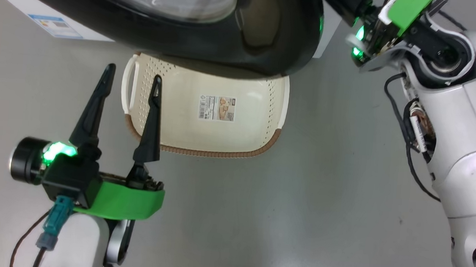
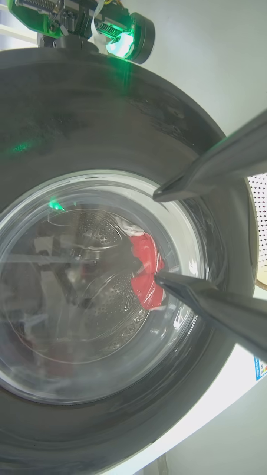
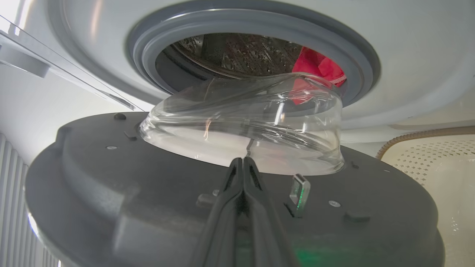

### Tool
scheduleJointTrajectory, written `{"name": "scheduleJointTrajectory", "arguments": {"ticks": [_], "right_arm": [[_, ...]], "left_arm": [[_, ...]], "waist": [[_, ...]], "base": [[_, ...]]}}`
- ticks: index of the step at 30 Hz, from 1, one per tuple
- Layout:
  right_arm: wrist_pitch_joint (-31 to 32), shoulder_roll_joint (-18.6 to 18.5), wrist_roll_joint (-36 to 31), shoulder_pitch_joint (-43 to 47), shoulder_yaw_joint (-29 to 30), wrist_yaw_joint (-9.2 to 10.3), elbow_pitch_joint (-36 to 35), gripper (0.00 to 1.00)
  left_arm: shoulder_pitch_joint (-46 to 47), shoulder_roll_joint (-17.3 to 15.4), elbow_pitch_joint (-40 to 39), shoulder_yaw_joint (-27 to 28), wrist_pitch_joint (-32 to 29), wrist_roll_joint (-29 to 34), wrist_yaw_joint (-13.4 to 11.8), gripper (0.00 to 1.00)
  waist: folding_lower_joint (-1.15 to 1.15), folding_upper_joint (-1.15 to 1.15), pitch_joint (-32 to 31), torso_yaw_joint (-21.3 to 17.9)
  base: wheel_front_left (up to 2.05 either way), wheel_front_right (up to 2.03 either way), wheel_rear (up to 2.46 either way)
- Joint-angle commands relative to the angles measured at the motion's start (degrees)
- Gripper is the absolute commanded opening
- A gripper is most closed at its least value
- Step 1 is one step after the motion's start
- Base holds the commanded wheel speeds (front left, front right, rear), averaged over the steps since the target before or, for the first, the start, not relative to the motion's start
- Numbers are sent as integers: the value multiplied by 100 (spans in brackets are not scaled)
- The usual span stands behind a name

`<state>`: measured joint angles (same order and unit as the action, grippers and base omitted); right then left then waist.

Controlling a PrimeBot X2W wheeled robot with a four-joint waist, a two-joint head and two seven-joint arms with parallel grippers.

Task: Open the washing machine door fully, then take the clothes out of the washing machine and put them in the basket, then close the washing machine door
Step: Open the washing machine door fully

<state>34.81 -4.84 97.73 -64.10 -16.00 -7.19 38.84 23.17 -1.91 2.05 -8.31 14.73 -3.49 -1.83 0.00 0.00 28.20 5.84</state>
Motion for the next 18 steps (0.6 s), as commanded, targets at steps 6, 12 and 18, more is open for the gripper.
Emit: {"name": "scheduleJointTrajectory", "arguments": {"ticks": [6,12,18], "right_arm": [[3,196,49,247,-260,-30,-260,0],[-2,196,9,262,-325,-30,-293,0],[-35,190,-43,266,-320,-30,-332,0]], "left_arm": [[-228,-132,-78,226,27,45,-94,100],[-225,-130,-71,213,27,21,-112,100],[-207,-127,-40,200,27,-5,-125,100]], "waist": [[0,0,-161,-1],[0,0,-134,9],[0,0,-120,17]], "base": [[0,0,0],[0,0,0],[0,0,0]]}}
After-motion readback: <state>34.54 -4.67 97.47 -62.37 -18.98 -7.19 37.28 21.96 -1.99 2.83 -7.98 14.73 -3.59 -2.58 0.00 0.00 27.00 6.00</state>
